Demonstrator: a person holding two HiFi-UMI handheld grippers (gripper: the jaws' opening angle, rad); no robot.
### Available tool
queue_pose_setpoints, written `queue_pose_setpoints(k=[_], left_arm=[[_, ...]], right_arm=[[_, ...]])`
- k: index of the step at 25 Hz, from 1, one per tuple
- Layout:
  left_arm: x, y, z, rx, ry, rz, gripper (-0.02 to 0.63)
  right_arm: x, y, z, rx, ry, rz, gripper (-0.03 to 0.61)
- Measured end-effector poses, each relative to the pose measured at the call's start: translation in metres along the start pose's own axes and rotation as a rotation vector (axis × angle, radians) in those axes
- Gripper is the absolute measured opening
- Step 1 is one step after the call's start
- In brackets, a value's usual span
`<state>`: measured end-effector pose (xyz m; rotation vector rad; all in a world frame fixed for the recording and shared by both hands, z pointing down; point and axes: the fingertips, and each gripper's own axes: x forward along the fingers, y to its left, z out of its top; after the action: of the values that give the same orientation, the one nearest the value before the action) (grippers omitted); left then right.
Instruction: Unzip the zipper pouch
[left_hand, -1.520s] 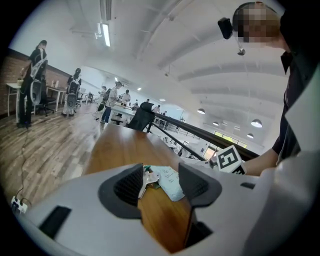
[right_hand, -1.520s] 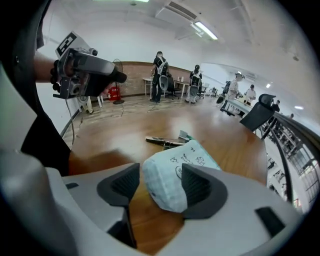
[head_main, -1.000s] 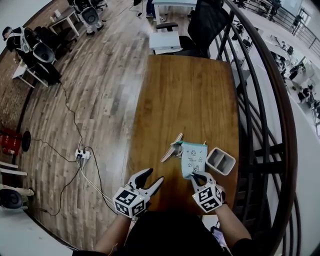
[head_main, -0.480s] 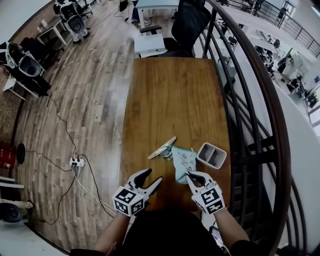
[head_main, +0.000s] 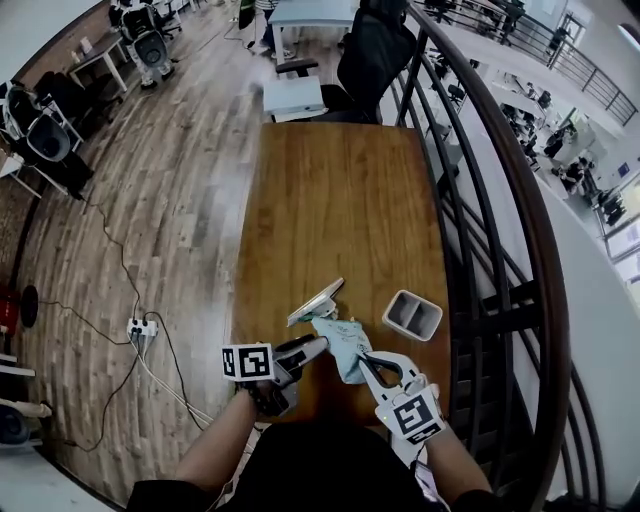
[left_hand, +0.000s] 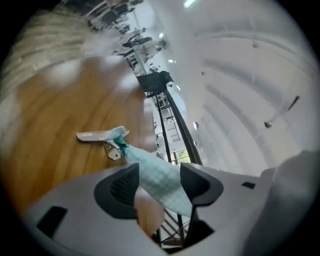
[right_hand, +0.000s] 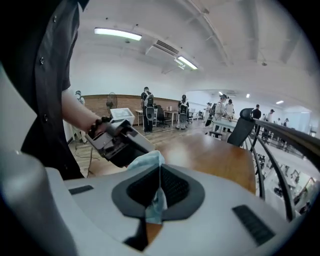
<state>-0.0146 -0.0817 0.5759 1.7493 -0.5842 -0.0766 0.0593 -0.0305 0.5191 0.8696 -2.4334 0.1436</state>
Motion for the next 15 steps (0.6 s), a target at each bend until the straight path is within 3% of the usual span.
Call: queue_pose_setpoints(k=[2,5,10,15], left_arm=[[0.011,0.004,-0.001,-0.106,0.01,-0.011,0.261],[0.022,0.007,-0.008,-0.2,0.034,-0.015,0.284],[0.032,0.015,-0.028,-0.241,0.119,0.021,0.282],[0.027,0.007,-0.028,-0.163,0.107,0.032,0.073]], right_arm=[[0.0,0.007,0.0,-0.011,0.001,0.002,0.002],[-0.001,0.014,-0.001,-0.042,0.012,0.005,0.002],[-0.006,0.014,-0.002,-0.071,0.012,-0.012,0.002],[-0.011,0.014,-0.002,-0.039,-0.004,-0.031,0.002]])
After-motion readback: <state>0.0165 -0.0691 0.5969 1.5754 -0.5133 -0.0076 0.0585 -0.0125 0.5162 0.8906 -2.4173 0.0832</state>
